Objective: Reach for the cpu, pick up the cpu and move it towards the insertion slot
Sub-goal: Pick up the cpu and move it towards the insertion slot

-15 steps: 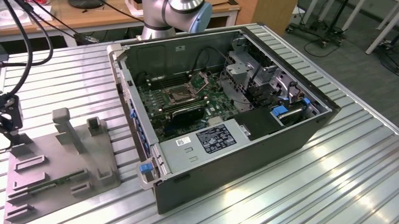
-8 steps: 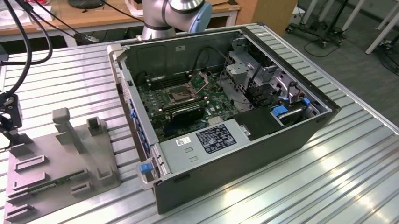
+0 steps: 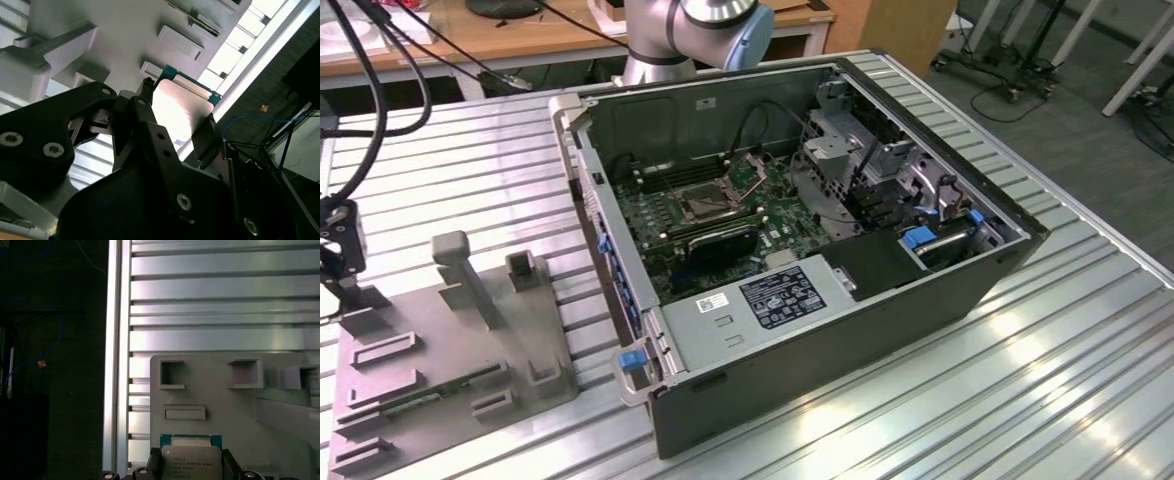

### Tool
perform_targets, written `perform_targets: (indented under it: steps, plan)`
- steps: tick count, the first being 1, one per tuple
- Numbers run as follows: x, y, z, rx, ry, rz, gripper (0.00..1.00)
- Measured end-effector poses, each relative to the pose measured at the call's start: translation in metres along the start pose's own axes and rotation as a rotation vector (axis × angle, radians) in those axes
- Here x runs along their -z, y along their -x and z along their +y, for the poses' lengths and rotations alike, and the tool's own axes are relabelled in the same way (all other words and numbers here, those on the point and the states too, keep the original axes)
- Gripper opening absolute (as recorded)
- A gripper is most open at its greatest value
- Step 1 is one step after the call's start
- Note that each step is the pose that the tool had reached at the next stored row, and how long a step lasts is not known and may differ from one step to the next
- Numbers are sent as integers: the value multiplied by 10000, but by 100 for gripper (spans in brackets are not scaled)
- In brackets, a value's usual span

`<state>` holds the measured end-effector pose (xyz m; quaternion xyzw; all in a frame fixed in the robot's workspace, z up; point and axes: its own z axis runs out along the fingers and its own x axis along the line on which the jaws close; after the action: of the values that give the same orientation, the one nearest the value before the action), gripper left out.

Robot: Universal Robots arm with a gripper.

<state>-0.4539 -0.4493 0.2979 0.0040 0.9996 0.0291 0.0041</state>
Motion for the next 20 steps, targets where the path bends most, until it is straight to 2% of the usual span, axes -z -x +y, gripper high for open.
perform_targets:
  steps: [20]
  plan:
    - [334, 3, 20, 0, 0, 0, 55]
